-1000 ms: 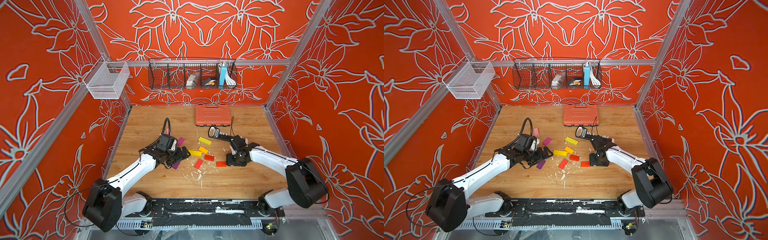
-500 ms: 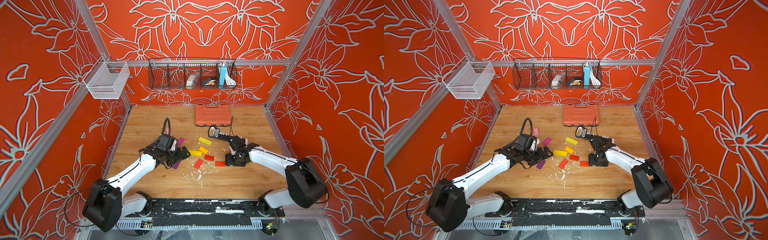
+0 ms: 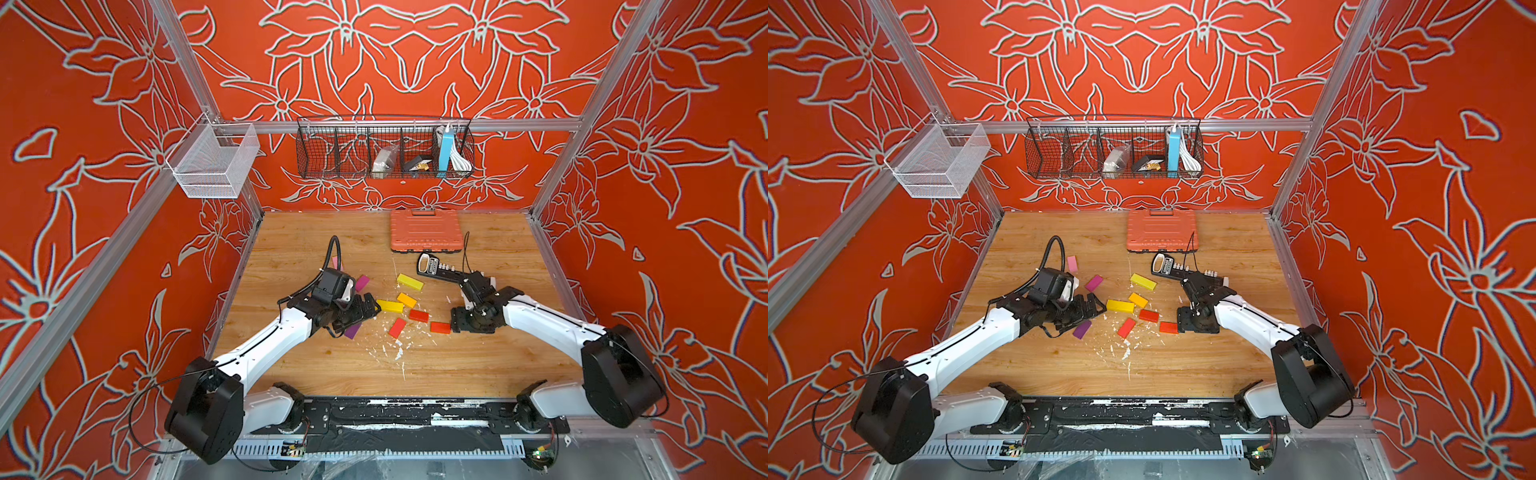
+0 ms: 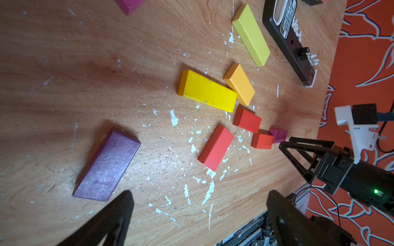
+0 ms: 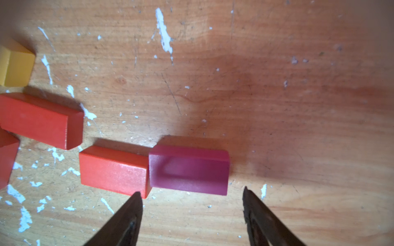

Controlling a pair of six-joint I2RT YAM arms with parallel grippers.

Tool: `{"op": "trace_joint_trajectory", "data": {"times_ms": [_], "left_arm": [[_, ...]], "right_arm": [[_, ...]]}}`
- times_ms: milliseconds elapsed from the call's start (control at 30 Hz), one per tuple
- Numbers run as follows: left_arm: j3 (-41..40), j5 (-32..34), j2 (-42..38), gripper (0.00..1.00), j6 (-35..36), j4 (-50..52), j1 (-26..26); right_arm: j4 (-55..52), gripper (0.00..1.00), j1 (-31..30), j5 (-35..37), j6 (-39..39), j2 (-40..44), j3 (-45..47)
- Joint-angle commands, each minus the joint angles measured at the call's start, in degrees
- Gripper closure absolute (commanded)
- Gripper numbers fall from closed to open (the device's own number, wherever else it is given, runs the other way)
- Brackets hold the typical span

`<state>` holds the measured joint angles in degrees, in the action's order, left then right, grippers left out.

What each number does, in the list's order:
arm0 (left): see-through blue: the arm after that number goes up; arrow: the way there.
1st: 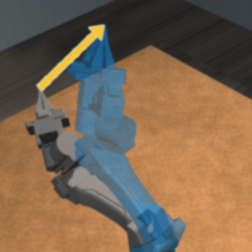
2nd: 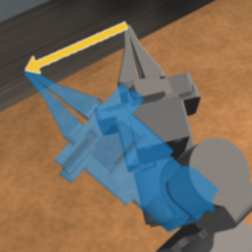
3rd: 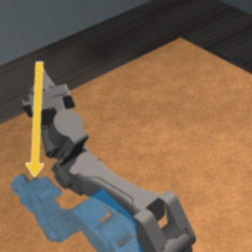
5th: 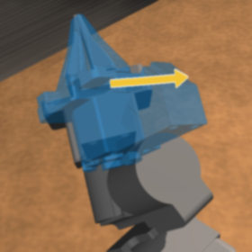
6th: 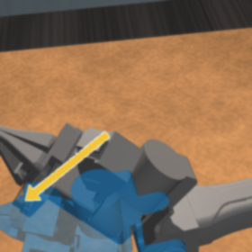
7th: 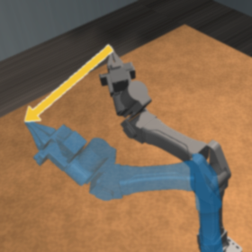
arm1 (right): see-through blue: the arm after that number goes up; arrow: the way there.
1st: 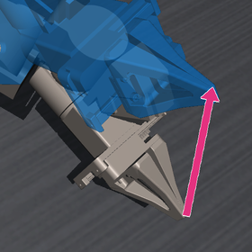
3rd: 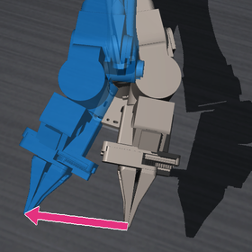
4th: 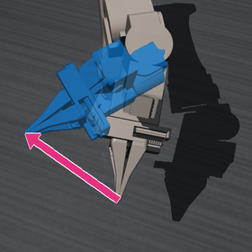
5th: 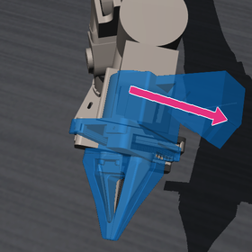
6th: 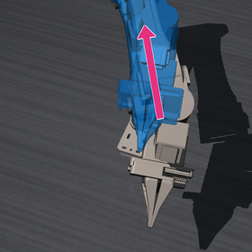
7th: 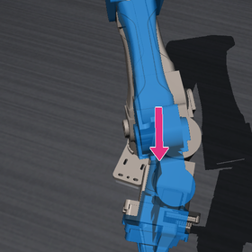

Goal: Assemble the letter c with building blocks
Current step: Assemble the building block at the center of the board.

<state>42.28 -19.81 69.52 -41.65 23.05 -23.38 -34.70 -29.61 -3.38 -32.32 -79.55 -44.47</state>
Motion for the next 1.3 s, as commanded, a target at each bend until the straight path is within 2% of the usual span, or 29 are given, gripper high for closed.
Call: {"op": "trace_joint_trajectory", "data": {"times_ms": [0, 467, 867, 1267], "left_arm": [[0.88, -0.39, -0.81, 0.02, -0.8, 0.55, -0.54], [1.34, -0.05, -1.0, 0.02, -1.68, 0.59, -1.14], [1.58, 0.15, -0.26, 0.02, -2.21, 0.07, -1.93], [1.75, 0.65, -0.12, 0.02, -2.33, 0.07, -2.55]], "right_arm": [[-1.51, 0.23, 0.18, 1.2, 0.48, 0.38, -2.58], [-0.66, 0.23, 0.43, -3.4, 3.31, -6.86, -10.12], [1.87, 0.24, 0.46, -8.2, 3.57, -9.82, -9.5], [3.36, 0.25, 0.41, -10.11, 3.01, -9.36, -7.0]]}}
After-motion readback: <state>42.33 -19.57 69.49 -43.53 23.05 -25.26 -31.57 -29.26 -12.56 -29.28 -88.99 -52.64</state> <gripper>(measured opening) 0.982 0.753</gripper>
